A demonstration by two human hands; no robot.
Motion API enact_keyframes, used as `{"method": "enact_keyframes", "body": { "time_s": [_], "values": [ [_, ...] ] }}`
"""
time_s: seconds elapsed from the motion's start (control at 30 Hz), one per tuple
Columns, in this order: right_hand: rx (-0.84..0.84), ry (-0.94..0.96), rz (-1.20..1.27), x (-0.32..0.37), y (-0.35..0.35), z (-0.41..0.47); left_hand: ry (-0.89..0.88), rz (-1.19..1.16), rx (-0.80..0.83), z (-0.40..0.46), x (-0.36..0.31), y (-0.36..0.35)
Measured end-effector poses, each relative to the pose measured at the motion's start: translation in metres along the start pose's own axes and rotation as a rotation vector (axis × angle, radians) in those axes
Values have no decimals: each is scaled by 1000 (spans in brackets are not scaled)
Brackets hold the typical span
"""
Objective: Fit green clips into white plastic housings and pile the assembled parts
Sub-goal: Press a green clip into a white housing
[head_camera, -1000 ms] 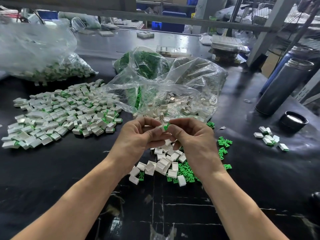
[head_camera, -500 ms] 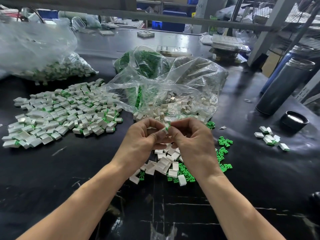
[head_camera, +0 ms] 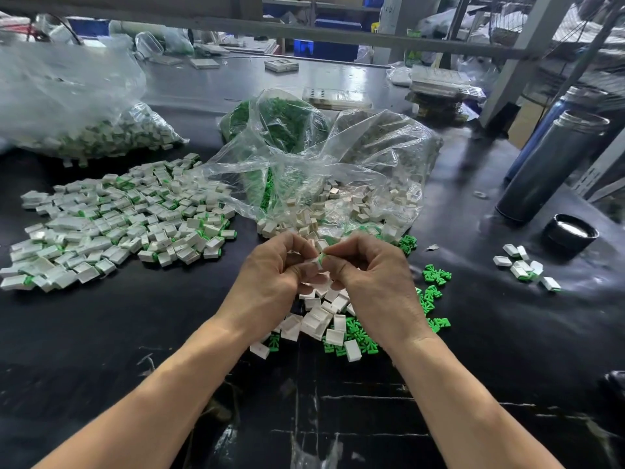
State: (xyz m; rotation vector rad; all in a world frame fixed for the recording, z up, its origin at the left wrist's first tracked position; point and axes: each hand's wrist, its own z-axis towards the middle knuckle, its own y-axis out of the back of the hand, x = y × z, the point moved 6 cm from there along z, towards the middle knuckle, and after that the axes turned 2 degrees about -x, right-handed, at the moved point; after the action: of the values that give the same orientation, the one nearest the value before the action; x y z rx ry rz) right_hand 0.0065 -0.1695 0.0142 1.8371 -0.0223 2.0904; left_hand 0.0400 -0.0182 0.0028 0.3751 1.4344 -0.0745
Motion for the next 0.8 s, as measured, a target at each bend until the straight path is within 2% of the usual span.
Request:
{"method": "enact_keyframes", "body": {
  "time_s": [0.17,0.33,0.4,0.7,0.8],
  "values": [
    [-16,0,-23,0,1,-1,0,26,-16,0,-3,0],
    [-6,155,-408,12,5,-2,-90,230,-59,-1,-4,5],
    [11,171,-450,13,4,-2,-84,231,-65,-1,-3,6],
    [-79,114,-87,7,-1,-5,-5,-84,-64,2,-10,6],
    [-103,111,-43,7,-2,-6,7,-144,-56,1,-10,3]
  ]
}}
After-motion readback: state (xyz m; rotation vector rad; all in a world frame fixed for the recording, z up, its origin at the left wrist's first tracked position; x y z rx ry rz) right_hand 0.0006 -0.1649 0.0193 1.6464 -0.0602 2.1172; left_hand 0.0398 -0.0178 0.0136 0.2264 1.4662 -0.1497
